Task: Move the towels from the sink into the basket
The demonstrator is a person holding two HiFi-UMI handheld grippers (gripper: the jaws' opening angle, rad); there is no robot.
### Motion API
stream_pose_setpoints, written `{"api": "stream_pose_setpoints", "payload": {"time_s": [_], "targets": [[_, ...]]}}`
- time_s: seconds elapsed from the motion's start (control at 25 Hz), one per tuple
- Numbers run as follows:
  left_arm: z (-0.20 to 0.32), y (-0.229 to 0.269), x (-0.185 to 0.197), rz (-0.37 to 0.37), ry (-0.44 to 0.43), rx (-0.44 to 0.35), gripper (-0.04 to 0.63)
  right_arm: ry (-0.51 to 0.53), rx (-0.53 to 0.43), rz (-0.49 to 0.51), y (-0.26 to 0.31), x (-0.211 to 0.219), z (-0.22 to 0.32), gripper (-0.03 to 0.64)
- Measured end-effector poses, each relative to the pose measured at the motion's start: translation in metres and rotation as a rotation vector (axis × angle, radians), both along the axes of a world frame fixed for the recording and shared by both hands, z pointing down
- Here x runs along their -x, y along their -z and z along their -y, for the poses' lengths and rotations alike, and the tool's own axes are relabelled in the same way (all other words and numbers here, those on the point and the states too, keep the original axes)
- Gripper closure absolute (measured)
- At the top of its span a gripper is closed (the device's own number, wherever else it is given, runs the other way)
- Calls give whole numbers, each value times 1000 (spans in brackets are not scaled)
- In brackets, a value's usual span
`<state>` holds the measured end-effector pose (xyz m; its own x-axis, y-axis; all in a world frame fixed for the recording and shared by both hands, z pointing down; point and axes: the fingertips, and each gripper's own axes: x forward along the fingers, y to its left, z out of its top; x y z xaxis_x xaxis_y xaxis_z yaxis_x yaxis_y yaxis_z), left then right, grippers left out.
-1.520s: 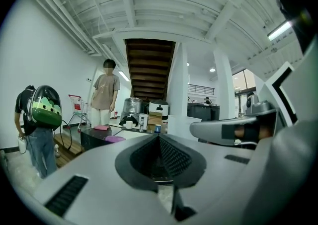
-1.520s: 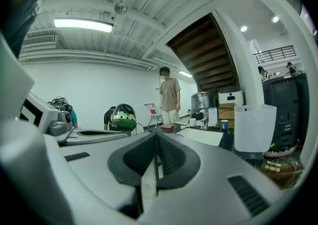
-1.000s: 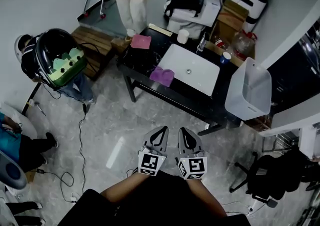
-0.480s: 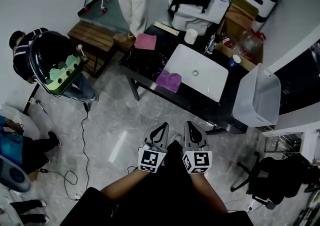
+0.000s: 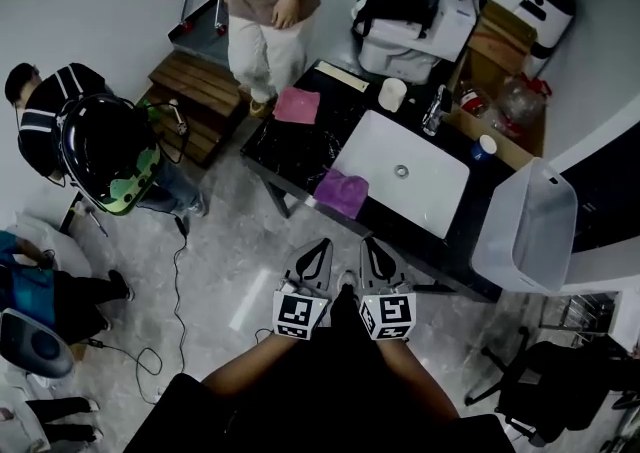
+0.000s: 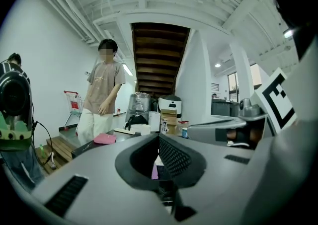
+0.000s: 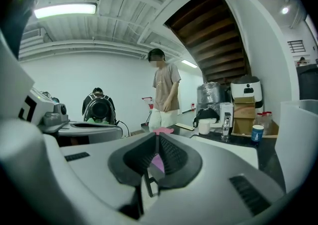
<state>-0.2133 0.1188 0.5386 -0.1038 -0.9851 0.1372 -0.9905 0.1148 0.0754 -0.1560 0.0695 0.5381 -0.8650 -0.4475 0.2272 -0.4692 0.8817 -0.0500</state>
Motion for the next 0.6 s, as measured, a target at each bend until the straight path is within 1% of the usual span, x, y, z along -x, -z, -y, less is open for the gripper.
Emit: {"api": "stream_pose_setpoints", "payload": {"time_s": [0.28,0.4,0.52,0.6], "targets": [[52,-8,27,-14,59,25,592,79,17,-16,-13,40,50,596],[67,-10,37,-19,78,41,592,109,36,-45,-23,55,67,595],[73,-15,49,-27,109,62,592,133,66,-81,-41,67,75,595],[80,-20,57,-31,124,63,592,148,72,-98,-53,76,83,595]]}}
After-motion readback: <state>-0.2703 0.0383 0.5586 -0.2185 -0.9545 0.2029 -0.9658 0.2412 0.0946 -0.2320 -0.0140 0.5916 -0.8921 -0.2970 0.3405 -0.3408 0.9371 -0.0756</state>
